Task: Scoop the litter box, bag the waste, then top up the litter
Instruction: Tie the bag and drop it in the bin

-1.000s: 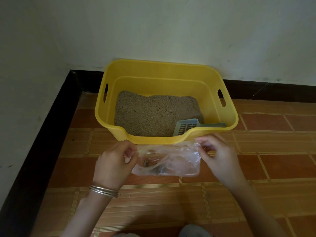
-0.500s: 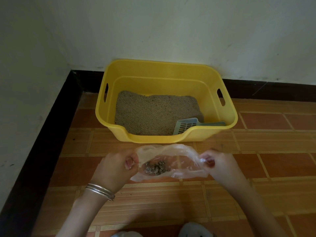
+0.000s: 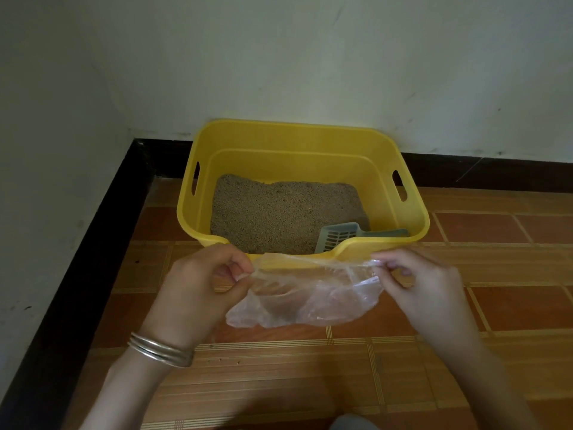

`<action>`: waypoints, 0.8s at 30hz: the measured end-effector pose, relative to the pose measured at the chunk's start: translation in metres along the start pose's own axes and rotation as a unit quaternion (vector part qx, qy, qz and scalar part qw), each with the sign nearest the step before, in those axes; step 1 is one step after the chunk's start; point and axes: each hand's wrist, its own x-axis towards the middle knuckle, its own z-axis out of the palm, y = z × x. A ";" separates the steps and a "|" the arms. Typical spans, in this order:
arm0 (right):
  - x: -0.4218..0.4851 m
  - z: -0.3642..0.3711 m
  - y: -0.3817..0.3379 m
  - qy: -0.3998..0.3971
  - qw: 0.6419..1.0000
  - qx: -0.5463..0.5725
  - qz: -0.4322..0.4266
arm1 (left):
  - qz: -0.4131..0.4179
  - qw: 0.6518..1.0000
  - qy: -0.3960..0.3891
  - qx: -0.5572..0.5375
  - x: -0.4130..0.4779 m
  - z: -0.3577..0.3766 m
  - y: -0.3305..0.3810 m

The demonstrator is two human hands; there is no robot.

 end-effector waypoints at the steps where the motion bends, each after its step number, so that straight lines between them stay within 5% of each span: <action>1: 0.004 -0.002 -0.005 0.013 0.999 0.027 -0.013 | 0.009 1.000 0.010 -0.010 0.002 -0.001 0.005; 14: 0.049 -0.003 -0.043 -0.049 0.933 0.356 -0.009 | 0.062 0.986 0.071 -0.139 0.031 0.004 0.030; 24: 0.053 0.028 -0.037 -0.034 0.953 0.298 -0.045 | 0.099 0.977 0.047 -0.180 0.034 0.028 0.016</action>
